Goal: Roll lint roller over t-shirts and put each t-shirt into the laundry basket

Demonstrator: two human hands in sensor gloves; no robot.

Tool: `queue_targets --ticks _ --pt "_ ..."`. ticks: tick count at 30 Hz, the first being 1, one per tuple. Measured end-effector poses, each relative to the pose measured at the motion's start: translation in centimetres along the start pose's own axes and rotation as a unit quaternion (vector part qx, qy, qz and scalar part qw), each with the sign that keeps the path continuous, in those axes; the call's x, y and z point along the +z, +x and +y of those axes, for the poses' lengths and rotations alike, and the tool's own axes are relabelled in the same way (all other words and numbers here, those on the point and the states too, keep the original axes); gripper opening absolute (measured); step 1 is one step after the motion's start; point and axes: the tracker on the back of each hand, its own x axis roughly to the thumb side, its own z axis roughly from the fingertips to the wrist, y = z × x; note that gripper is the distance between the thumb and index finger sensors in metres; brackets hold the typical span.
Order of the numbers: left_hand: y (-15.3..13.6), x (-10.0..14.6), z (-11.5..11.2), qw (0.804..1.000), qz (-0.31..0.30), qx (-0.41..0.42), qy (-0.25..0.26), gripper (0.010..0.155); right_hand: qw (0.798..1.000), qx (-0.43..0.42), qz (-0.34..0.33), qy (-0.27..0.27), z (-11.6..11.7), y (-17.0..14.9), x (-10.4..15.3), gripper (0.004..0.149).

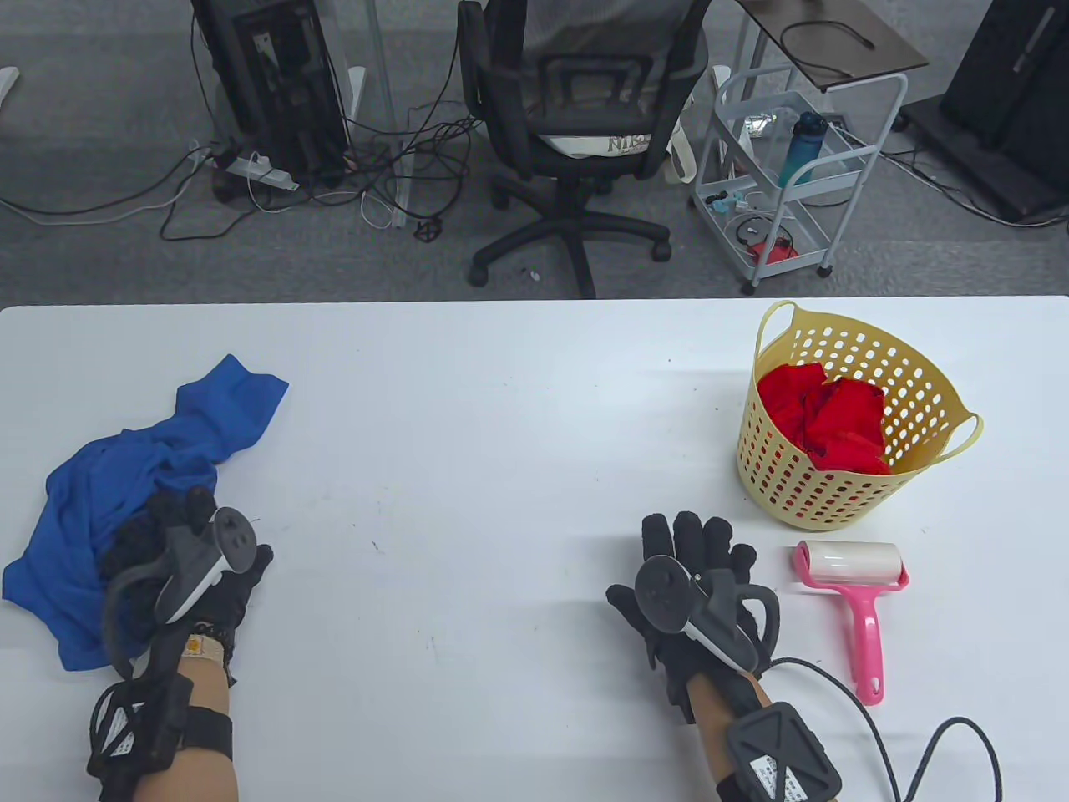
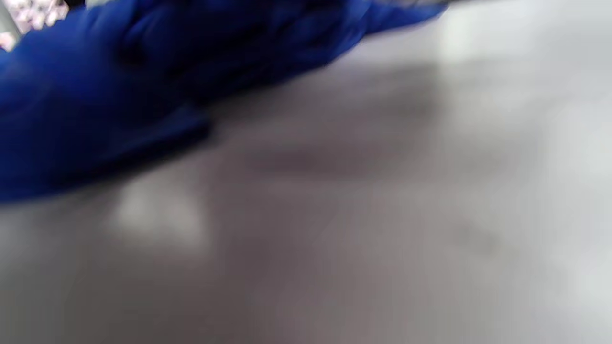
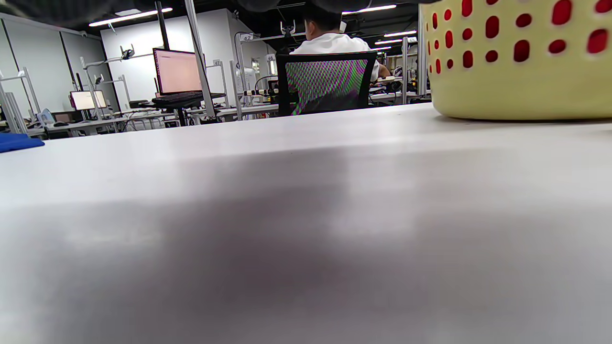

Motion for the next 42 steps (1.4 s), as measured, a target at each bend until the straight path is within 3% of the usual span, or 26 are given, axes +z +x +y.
queue_targets --ticks 1,4,8,16,21,26,32,36,39,42 --pt "-0.4 -0.4 -0.5 1.0 0.013 0.016 -0.021 0.1 0.999 0.033 -0.005 -0.004 0.1 0.2 0.0 0.087" --pt "-1.0 -1.1 -1.0 0.999 0.013 0.032 -0.017 0.096 0.995 0.101 -0.014 -0.006 0.4 0.3 -0.2 0.087" --pt "-1.2 -1.4 -0.9 0.999 0.005 0.037 -0.005 0.089 0.996 0.092 -0.004 0.015 0.9 0.1 -0.3 0.087" --pt "-1.0 -0.5 0.9 0.993 0.014 0.015 0.118 0.046 0.995 0.09 0.004 0.03 1.0 -0.3 -0.4 0.085" --pt "2.4 1.0 1.4 0.991 -0.061 -0.029 0.119 0.043 0.996 0.084 -0.003 0.039 1.2 0.2 -0.3 0.084" --pt "8.2 4.0 1.4 0.976 -0.149 -0.092 0.133 0.042 0.995 0.084 -0.017 0.045 1.3 0.9 0.0 0.083" --pt "15.1 10.0 0.8 0.918 -0.331 -0.122 0.179 0.042 0.996 0.075 -0.024 0.047 1.3 1.2 -0.1 0.083" --pt "18.1 14.5 0.1 0.85 -0.473 -0.129 0.195 0.043 0.996 0.066 -0.025 0.056 1.5 1.0 -0.1 0.083" --pt "19.2 17.1 0.1 0.794 -0.584 -0.095 0.141 0.044 0.996 0.057 -0.026 0.06 1.5 1.0 -0.3 0.088" --pt "19.6 18.4 0.1 0.77 -0.633 -0.061 0.054 0.044 0.994 0.054 -0.054 0.077 1.7 1.2 -0.3 0.095"
